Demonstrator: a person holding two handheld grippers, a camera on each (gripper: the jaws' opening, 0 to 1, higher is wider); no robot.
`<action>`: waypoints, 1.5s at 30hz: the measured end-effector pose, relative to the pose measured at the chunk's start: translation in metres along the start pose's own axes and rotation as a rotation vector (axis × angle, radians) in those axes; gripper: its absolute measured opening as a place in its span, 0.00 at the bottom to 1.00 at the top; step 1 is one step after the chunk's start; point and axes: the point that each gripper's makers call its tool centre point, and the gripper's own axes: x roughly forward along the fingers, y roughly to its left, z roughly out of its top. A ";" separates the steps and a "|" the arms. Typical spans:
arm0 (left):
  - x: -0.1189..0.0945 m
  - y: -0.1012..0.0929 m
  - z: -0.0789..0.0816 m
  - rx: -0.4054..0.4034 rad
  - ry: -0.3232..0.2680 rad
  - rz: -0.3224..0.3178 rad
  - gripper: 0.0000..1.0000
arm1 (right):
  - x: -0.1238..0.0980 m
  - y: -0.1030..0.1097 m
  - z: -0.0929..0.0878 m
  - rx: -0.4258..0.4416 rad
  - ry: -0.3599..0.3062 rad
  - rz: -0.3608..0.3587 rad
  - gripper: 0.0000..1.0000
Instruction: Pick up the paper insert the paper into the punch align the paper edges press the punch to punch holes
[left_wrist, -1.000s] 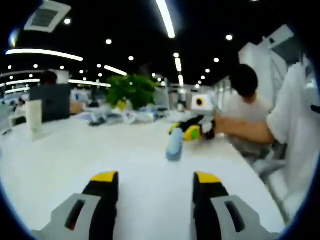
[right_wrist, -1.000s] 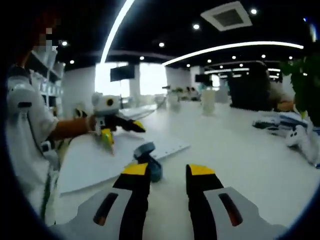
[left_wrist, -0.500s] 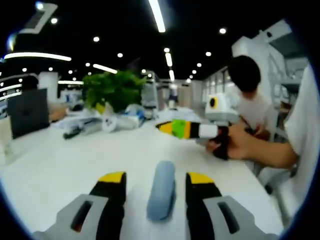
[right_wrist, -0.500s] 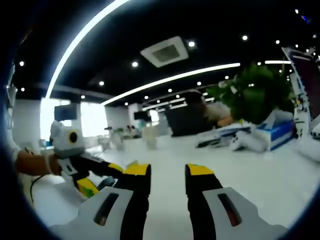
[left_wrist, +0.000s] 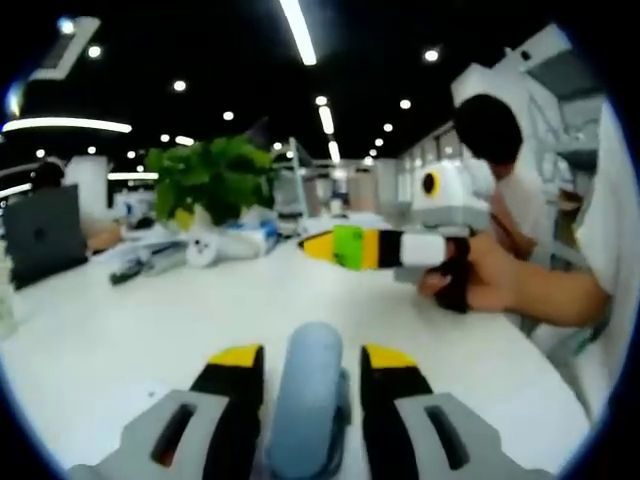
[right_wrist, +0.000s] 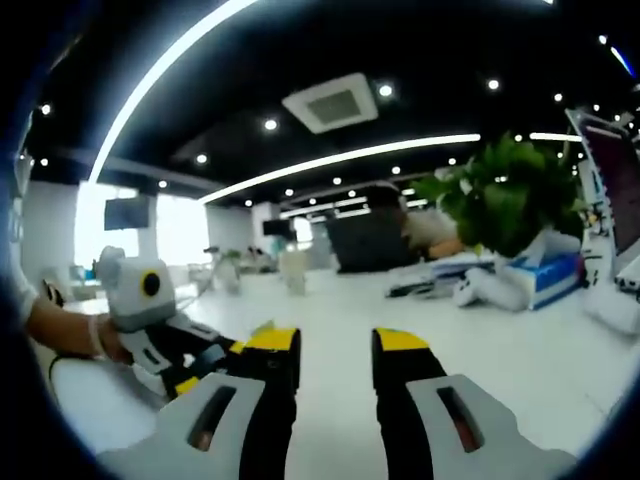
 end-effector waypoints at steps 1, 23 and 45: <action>0.001 -0.001 0.000 0.010 0.001 0.001 0.39 | 0.000 0.000 0.000 -0.001 0.000 0.000 0.31; 0.000 -0.003 -0.005 0.018 0.018 0.013 0.31 | -0.005 0.000 0.003 -0.008 -0.019 -0.013 0.24; 0.000 -0.005 -0.007 0.028 0.021 0.014 0.28 | 0.028 0.100 -0.014 -0.215 0.161 0.041 0.04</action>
